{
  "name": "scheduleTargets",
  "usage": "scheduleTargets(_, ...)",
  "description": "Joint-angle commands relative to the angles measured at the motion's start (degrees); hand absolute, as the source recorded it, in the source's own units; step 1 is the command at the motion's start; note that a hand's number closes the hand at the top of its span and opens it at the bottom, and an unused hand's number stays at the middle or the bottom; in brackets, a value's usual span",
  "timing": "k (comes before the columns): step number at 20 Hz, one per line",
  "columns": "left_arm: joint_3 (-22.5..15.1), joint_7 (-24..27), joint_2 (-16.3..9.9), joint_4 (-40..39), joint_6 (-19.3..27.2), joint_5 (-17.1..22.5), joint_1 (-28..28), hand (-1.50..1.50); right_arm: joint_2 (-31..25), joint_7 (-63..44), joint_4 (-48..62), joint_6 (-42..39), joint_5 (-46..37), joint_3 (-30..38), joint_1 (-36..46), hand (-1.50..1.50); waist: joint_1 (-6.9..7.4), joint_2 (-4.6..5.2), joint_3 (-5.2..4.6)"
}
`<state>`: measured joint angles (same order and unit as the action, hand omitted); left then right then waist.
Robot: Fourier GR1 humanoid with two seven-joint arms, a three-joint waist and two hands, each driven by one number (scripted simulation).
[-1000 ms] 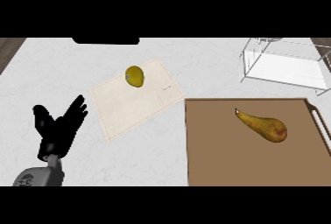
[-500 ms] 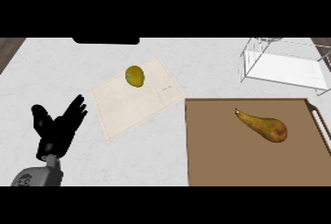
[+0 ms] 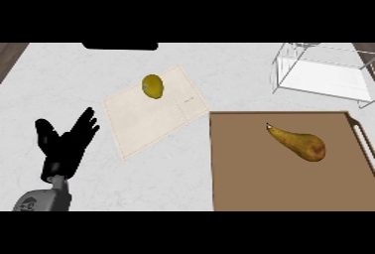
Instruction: Pick the cupcake from the tray and place it in the tiered shelf
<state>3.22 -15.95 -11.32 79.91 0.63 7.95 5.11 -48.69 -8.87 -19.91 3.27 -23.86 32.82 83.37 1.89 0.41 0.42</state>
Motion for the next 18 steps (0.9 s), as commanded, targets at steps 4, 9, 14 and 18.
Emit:
scheduleTargets(4, 0.5, -0.3, -0.7, -1.1, -1.8, 0.7, -3.9, 0.0, -8.4, -2.6, 0.3, 6.5, -0.2, 2.1, -2.0, -1.5, -0.41, 0.15, -0.4)
scheduleTargets(9, -0.9, 0.4, 1.2, -1.5, -0.7, -0.3, -3.6, 0.0, -13.9, 0.7, 2.4, 6.4, 4.1, 7.6, -6.3, -1.5, -0.47, 0.46, -0.3)
scheduleTargets(14, 0.2, -0.9, 0.2, -0.5, -1.0, 0.3, -3.4, 0.0, -21.9, 1.2, 5.1, -3.5, 8.1, 11.4, -9.8, -1.5, -0.8, 0.33, -0.22)
scheduleTargets(18, -0.1, -3.1, 0.7, -1.4, 0.7, -0.7, 0.5, 0.0, -24.0, 1.6, 5.8, -7.7, 8.7, 11.3, -11.2, -1.5, -0.7, 0.43, -0.24)
